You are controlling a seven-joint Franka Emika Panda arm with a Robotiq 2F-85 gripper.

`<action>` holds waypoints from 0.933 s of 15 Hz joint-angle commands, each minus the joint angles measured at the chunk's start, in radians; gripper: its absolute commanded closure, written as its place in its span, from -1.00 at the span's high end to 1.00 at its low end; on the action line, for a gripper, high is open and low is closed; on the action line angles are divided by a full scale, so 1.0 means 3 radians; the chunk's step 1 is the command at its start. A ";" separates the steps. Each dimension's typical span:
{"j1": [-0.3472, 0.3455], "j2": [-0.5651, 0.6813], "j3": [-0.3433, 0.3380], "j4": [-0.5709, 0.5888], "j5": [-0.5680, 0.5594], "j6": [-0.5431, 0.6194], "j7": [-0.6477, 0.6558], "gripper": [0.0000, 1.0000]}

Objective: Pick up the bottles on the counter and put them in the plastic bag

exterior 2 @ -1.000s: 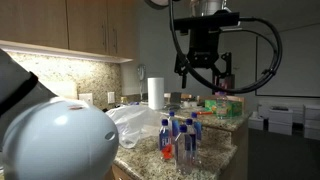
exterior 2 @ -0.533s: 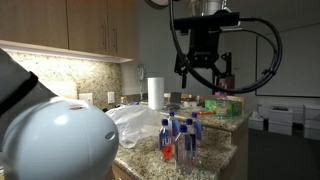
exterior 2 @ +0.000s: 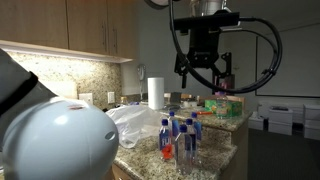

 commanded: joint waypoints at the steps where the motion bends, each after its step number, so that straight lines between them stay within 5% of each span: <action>1: 0.0030 0.0079 0.0067 -0.0039 0.0102 0.0091 0.0044 1.00; 14: 0.0765 0.0896 0.0620 -0.0278 0.0962 0.0679 -0.0100 1.00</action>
